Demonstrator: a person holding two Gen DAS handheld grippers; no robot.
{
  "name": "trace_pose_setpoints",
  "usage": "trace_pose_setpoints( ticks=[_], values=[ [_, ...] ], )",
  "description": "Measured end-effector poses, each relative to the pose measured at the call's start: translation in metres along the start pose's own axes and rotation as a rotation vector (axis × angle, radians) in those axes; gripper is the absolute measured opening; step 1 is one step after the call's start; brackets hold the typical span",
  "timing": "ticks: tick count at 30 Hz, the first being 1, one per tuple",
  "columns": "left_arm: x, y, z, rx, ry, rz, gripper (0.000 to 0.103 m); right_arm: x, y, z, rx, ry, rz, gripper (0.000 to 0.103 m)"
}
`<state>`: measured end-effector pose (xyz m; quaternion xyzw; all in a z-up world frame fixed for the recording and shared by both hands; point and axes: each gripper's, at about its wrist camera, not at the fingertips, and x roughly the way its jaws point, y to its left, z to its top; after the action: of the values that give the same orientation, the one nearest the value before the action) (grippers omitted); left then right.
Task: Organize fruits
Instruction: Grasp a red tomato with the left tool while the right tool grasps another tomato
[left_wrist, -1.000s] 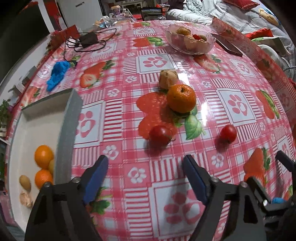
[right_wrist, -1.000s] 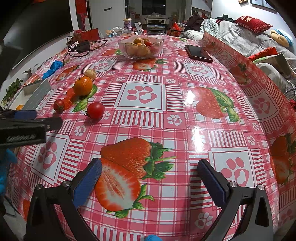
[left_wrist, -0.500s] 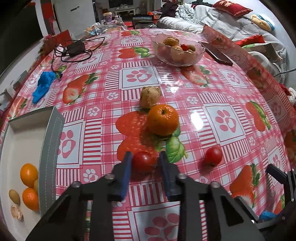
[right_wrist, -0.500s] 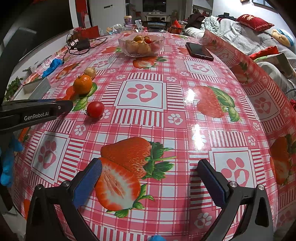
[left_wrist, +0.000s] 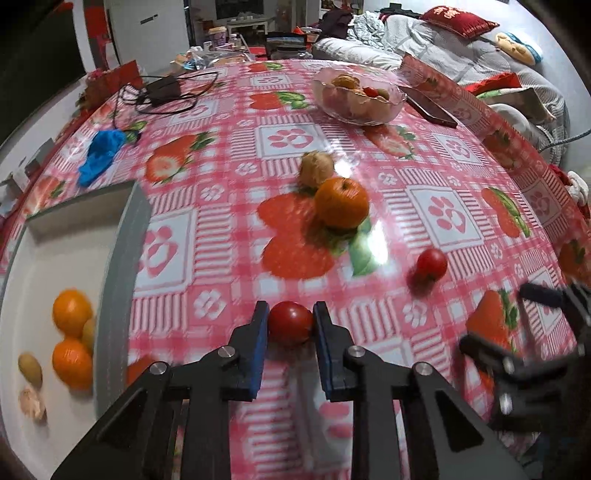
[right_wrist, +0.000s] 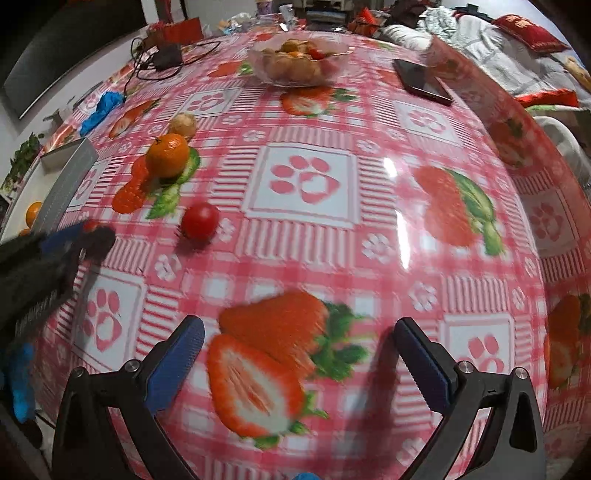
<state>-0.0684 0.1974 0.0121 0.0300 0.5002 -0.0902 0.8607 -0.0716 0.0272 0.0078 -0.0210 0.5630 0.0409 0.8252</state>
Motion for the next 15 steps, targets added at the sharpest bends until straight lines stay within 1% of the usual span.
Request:
trace_pose_setpoints(
  ticks=[5,9,11,13,14,15],
  values=[
    [-0.014,0.017,-0.021,-0.038,-0.003,-0.002,0.026,0.011,0.021,0.023,-0.013,-0.006,0.009,0.103],
    [-0.016,0.024,-0.026,-0.062,-0.003,-0.012,0.026,0.017,0.037,0.038,-0.020,-0.027,0.006,0.102],
    [-0.016,0.024,-0.026,-0.064,-0.006,-0.012,0.026,0.016,0.044,0.041,-0.035,-0.050,0.009,0.091],
    [-0.016,0.023,-0.026,-0.059,-0.010,-0.007,0.026,0.012,0.048,0.042,-0.051,-0.067,0.013,0.070],
    [-0.015,0.022,-0.026,-0.058,-0.012,-0.006,0.026,0.011,0.050,0.042,-0.056,-0.071,0.015,0.065],
    [-0.015,0.022,-0.025,-0.058,-0.014,-0.005,0.026,0.010,0.051,0.043,-0.059,-0.072,0.020,0.053]
  ],
)
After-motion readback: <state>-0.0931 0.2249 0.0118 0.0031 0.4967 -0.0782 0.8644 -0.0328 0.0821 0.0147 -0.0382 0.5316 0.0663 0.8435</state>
